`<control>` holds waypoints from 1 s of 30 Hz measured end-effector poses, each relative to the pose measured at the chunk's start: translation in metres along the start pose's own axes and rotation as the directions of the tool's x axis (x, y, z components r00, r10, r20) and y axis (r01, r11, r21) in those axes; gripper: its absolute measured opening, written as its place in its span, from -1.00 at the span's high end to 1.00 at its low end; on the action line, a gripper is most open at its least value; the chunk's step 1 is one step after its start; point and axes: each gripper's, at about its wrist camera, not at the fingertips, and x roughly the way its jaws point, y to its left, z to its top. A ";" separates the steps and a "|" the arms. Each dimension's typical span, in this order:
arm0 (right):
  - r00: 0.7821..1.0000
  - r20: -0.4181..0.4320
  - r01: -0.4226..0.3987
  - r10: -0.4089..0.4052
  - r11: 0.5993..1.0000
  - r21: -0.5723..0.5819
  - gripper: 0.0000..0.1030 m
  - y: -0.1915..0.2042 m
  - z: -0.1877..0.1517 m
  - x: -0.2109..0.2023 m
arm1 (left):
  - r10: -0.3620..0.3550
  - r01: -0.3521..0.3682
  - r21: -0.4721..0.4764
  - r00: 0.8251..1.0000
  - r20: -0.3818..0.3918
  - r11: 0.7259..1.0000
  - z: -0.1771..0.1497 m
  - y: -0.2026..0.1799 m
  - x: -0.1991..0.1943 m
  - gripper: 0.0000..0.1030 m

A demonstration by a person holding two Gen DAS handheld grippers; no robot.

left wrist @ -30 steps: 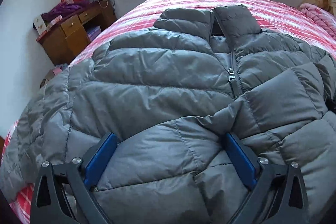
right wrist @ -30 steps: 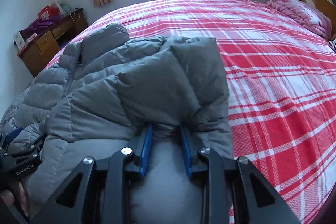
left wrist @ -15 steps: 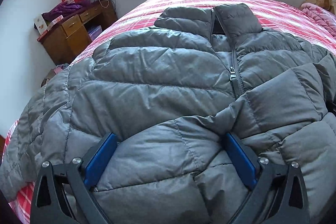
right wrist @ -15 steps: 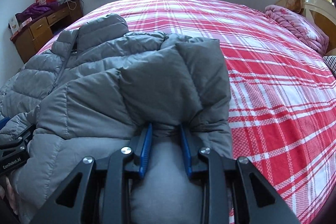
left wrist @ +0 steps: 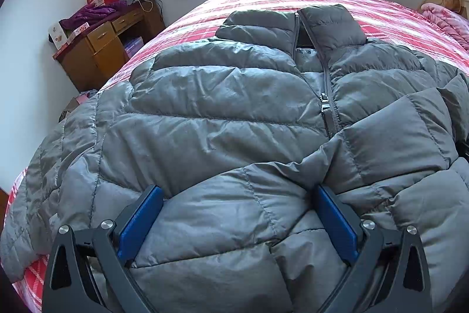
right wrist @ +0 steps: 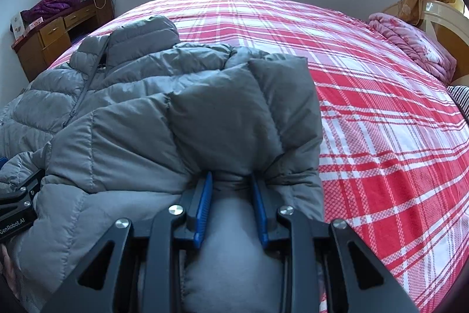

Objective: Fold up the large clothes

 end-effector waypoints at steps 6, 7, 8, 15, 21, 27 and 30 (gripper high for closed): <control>1.000 0.000 0.005 -0.005 1.000 -0.003 0.42 0.000 0.000 0.000 | -0.003 0.003 -0.003 1.000 -0.002 1.000 0.001 0.002 0.001 -0.98; 1.000 0.000 0.006 -0.006 1.000 -0.004 0.42 0.000 0.000 0.000 | -0.003 0.003 -0.003 1.000 -0.002 1.000 0.001 0.002 0.001 -0.98; 1.000 0.000 0.007 -0.007 1.000 -0.005 0.42 0.000 0.000 0.000 | -0.003 0.003 -0.003 1.000 -0.002 1.000 0.001 0.002 0.001 -0.98; 1.000 -0.001 0.014 -0.014 1.000 -0.012 0.42 0.002 0.000 0.001 | -0.003 0.003 -0.002 1.000 -0.001 1.000 0.001 0.003 0.001 -0.98; 0.999 -0.006 0.038 -0.038 0.999 -0.039 0.41 0.007 0.002 0.003 | 0.010 -0.008 0.036 0.999 -0.031 0.999 0.008 0.000 0.000 -0.98; 0.999 0.044 0.032 -0.030 0.999 -0.035 -0.63 -0.009 0.003 -0.041 | -0.017 0.015 0.015 0.996 0.092 1.000 0.004 0.056 -0.086 -0.98; 0.995 0.099 -0.007 0.007 1.000 0.004 -0.68 -0.021 -0.015 -0.085 | 0.014 -0.012 -0.016 0.988 0.152 1.000 -0.024 0.121 -0.123 -0.98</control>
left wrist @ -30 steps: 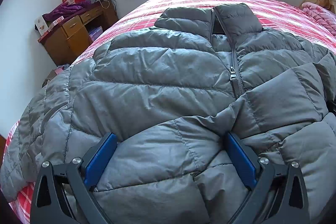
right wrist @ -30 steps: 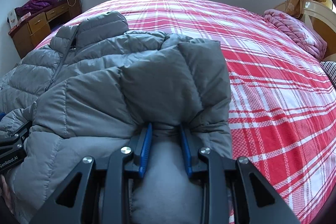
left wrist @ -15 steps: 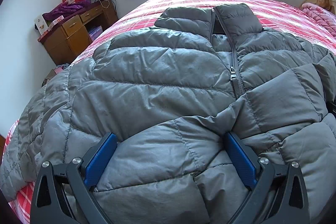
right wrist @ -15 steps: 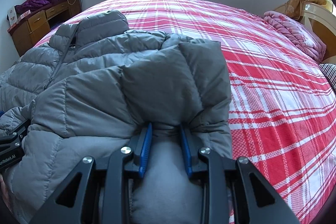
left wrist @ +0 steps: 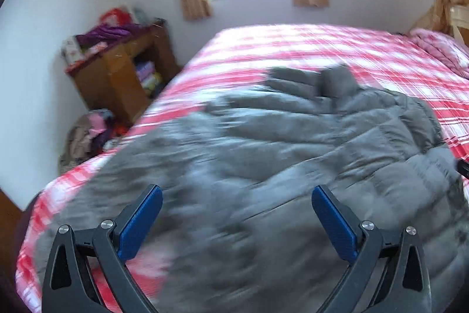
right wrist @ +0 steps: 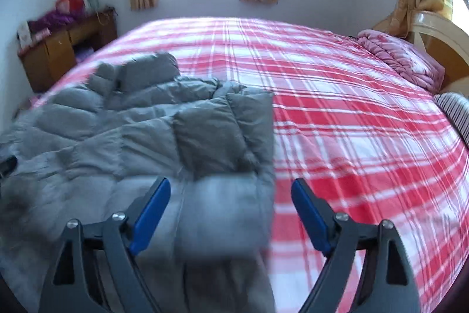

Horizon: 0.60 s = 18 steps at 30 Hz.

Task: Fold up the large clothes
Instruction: 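Grasp the other sleeve cuff with the left gripper and fold it across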

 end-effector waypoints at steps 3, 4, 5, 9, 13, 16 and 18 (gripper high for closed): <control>0.999 -0.028 -0.043 0.042 0.999 -0.019 -0.68 -0.002 -0.031 -0.035 | 0.121 -0.121 -0.037 0.992 -0.026 0.992 -0.029 0.074 -0.007 -0.98; 0.998 -0.036 -0.057 0.055 0.998 -0.036 -0.68 0.000 -0.043 -0.045 | 0.157 -0.159 -0.060 0.987 -0.034 0.985 -0.038 0.097 -0.009 -0.98; 0.997 -0.039 -0.067 0.065 0.996 -0.057 -0.69 0.002 -0.058 -0.057 | 0.205 -0.208 -0.092 0.978 -0.046 0.974 -0.049 0.126 -0.012 -0.98; 0.997 -0.024 -0.073 0.071 0.993 -0.098 -0.74 0.011 -0.092 -0.082 | 0.323 -0.349 -0.274 0.937 -0.135 0.896 -0.091 0.237 -0.031 -0.98; 0.997 -0.007 -0.080 0.080 0.992 -0.100 -0.74 0.015 -0.111 -0.097 | 0.251 -0.330 -0.450 0.941 -0.227 0.830 -0.126 0.298 -0.031 -0.98; 0.997 0.006 -0.079 0.080 0.991 -0.112 -0.74 0.023 -0.117 -0.104 | 0.169 -0.268 -0.505 0.958 -0.234 0.820 -0.137 0.305 -0.019 -0.98; 0.996 0.010 -0.086 0.088 0.989 -0.123 -0.74 0.029 -0.117 -0.107 | 0.105 -0.237 -0.542 0.959 -0.263 0.806 -0.140 0.306 0.002 -0.98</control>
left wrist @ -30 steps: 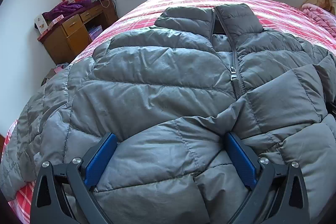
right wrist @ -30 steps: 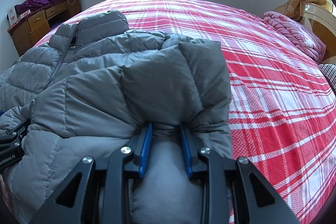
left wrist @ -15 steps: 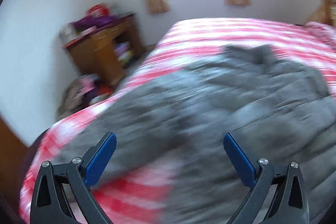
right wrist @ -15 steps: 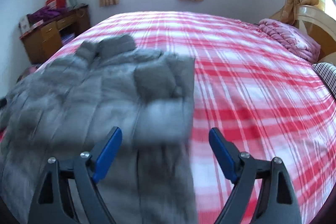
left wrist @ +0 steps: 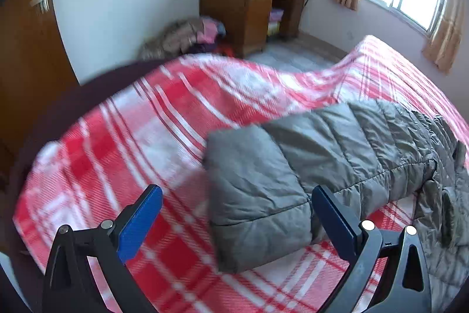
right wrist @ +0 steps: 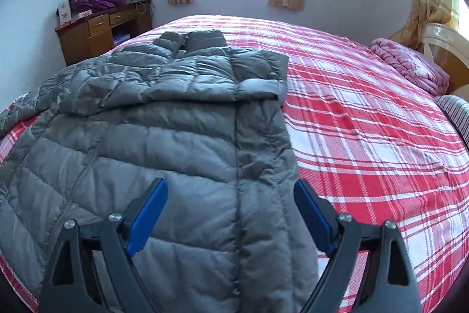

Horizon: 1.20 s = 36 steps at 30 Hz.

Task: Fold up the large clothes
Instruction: 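Grasp the other sleeve cuff with the left gripper and fold it across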

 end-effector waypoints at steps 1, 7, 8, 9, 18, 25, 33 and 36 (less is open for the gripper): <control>1.000 0.002 -0.005 0.005 1.000 -0.005 -0.74 0.003 0.000 -0.002 | -0.022 0.022 -0.014 0.999 -0.028 1.000 0.000 -0.002 0.013 -0.98; 0.999 0.030 0.012 -0.012 1.000 0.005 -0.74 -0.004 -0.004 -0.010 | -0.079 0.078 -0.025 0.997 -0.027 0.997 0.006 -0.013 0.027 0.46; 0.999 0.036 0.021 -0.022 1.000 0.017 -0.74 -0.010 -0.005 -0.012 | -0.074 0.074 0.003 0.997 0.001 0.997 0.010 -0.020 0.018 0.61; 0.999 0.040 0.031 -0.032 0.999 0.030 -0.74 -0.014 -0.006 -0.013 | -0.066 0.064 0.035 0.997 0.044 0.997 0.015 -0.029 0.004 0.62; 0.992 0.089 0.073 -0.089 0.983 0.169 -0.74 -0.053 -0.011 -0.019 | -0.241 0.120 0.344 0.912 0.333 0.931 0.026 -0.166 -0.132 0.64; 0.991 0.100 0.064 -0.085 0.977 0.202 -0.74 -0.065 -0.019 -0.025 | -0.457 0.236 0.561 0.840 0.294 0.794 -0.023 -0.317 -0.174 0.65; 0.990 0.091 0.088 -0.111 0.971 0.223 -0.74 -0.084 -0.025 -0.034 | -0.457 0.164 0.691 0.850 0.264 0.704 -0.107 -0.432 -0.173 -0.66; 0.990 0.085 0.093 -0.113 0.974 0.207 -0.74 -0.088 -0.023 -0.035 | -0.454 0.126 0.714 0.843 0.289 0.689 -0.119 -0.425 -0.165 -0.67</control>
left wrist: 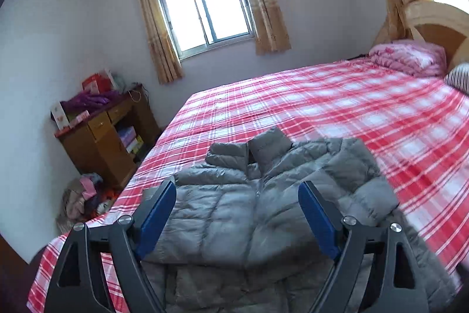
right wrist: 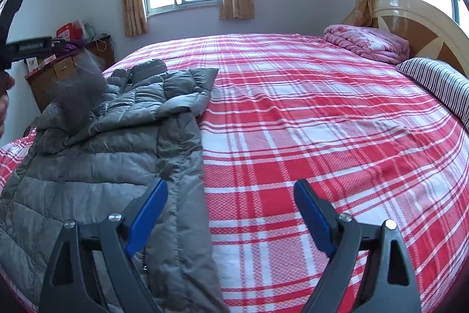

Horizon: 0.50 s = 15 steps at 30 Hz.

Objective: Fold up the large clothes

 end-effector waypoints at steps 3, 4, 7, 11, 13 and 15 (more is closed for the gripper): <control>1.000 -0.009 -0.003 0.003 1.000 -0.008 -0.74 0.001 0.004 0.004 | 0.028 -0.028 -0.015 0.999 -0.023 0.999 -0.016 0.019 0.005 -0.68; 1.000 -0.016 -0.010 0.010 1.000 -0.012 -0.74 0.004 0.007 0.006 | 0.041 -0.042 -0.022 0.999 -0.033 0.999 -0.021 0.024 0.008 -0.68; 0.998 -0.033 -0.056 0.055 0.998 -0.028 -0.74 0.019 0.017 0.011 | 0.118 -0.122 -0.039 0.988 -0.095 0.992 -0.046 0.062 0.026 -0.68; 0.984 -0.067 -0.166 0.163 0.986 -0.032 -0.74 0.046 0.040 0.021 | 0.220 -0.242 -0.078 0.952 -0.214 0.967 -0.089 0.110 0.058 -0.68; 0.973 -0.085 -0.219 0.215 0.975 -0.037 -0.74 0.065 0.056 0.031 | 0.235 -0.272 -0.107 0.933 -0.271 0.956 -0.109 0.128 0.072 -0.68; 0.968 -0.101 -0.237 0.230 0.970 -0.059 -0.74 0.084 0.069 0.043 | 0.242 -0.300 -0.141 0.914 -0.326 0.943 -0.127 0.144 0.085 -0.68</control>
